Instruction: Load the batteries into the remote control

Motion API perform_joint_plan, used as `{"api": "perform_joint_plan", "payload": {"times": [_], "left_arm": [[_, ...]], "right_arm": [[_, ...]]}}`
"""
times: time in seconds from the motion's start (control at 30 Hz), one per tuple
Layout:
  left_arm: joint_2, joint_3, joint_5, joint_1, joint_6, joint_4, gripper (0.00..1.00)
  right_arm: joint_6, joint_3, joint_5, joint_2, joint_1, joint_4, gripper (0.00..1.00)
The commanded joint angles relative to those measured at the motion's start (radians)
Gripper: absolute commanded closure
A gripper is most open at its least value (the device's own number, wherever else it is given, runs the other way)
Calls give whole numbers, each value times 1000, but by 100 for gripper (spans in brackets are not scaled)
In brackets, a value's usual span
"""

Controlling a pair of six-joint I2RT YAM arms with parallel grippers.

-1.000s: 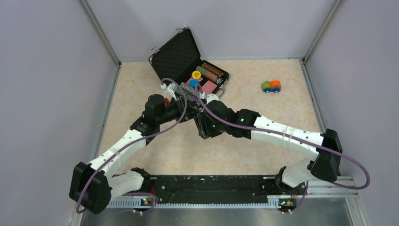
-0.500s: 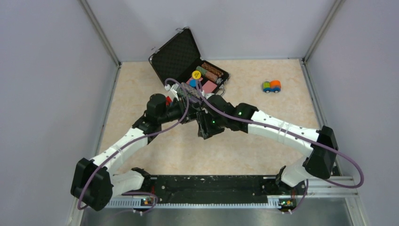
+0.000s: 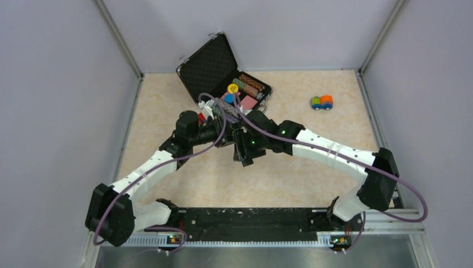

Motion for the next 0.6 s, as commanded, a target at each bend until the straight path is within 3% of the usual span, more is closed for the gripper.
{"api": "perform_joint_plan", "payload": {"times": [0.0, 0.23, 0.57], "left_arm": [[4, 14, 45, -7, -14, 32, 100], [25, 18, 37, 2, -22, 18, 100], [54, 24, 35, 17, -70, 24, 100]], "right_arm": [[21, 54, 5, -8, -32, 14, 41], [48, 23, -65, -53, -73, 67, 28], [127, -59, -153, -121, -134, 160, 24]]}}
